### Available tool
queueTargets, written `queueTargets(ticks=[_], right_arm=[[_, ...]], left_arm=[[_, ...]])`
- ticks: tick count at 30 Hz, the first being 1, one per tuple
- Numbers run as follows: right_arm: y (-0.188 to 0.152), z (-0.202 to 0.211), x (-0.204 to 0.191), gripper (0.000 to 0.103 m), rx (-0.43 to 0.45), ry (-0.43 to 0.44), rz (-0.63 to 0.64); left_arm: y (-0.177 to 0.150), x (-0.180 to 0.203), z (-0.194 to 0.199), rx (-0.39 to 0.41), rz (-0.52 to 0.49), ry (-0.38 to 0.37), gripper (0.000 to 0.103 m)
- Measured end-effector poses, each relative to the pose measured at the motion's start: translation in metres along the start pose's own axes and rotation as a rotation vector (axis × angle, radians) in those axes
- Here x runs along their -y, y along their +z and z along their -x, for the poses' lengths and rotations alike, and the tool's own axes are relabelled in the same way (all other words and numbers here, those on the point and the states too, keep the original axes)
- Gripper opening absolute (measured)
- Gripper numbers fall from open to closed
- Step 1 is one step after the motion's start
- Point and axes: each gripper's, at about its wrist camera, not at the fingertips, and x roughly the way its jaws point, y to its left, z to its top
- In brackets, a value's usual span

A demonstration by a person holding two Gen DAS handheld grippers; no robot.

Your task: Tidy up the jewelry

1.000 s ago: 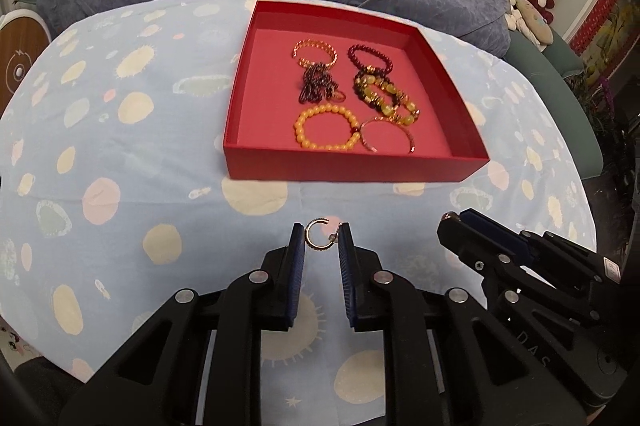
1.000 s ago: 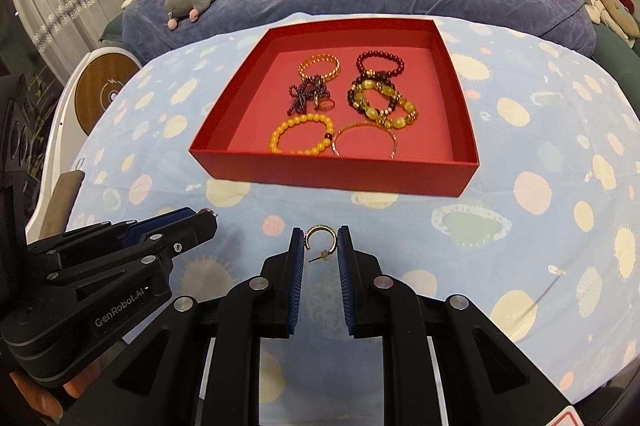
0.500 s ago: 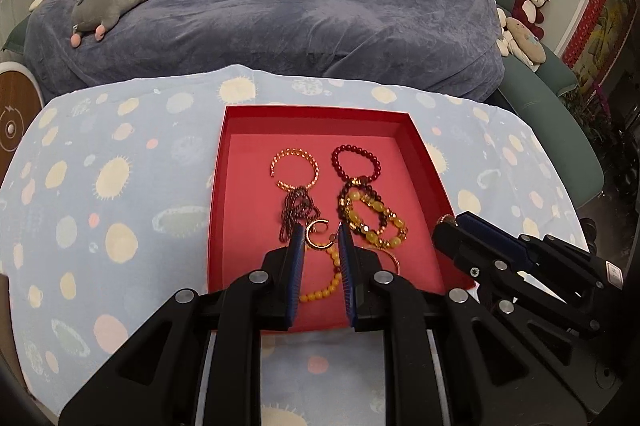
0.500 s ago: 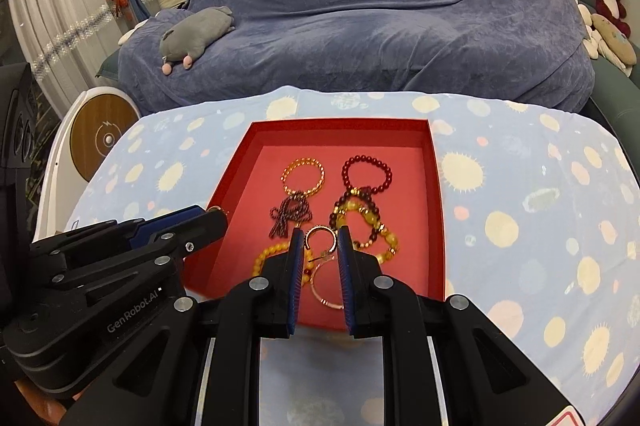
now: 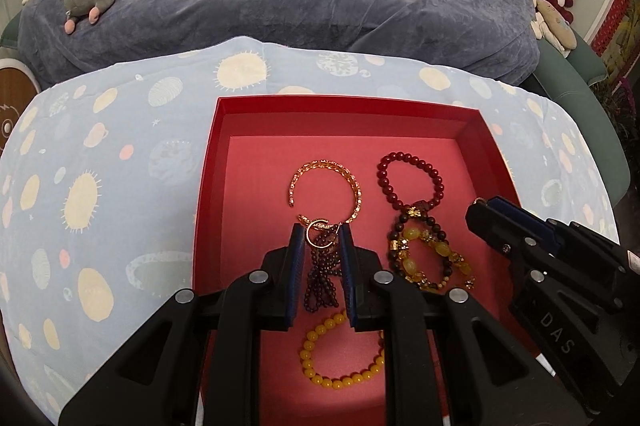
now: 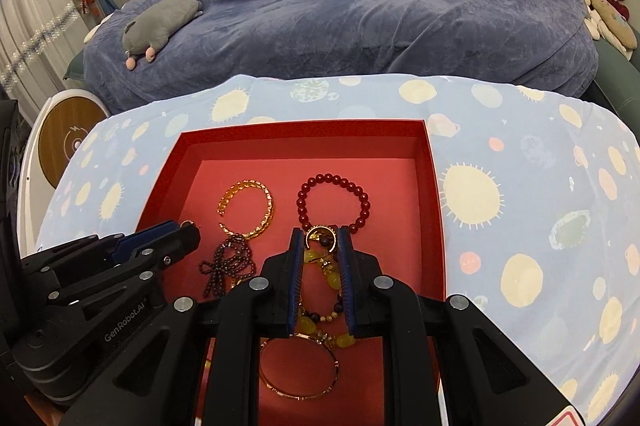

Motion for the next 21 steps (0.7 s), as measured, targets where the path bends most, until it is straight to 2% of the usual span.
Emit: queueTargets(ticks=[8,14,18,21], right_arm=[[0.0,-0.023,0.0,0.016,-0.042,-0.008,0.002],[0.002,-0.02,-0.003,0.017,-0.032,-0.013,0.004],[0.002,-0.01,-0.008,0.019,-0.021,-0.013,0.009],[-0.001,0.001,-0.013,0.023,-0.011,-0.01,0.013]], left_arm=[[0.001,-0.002,-0.021,-0.037,0.012,0.012,0.018],[0.001,-0.002,-0.016,-0.023,0.004,0.025,0.02],[0.001,0.002,-0.005,-0.006,-0.003,0.035,0.032],[-0.002,0.006,0.007,0.009,-0.011,0.033,0.035]])
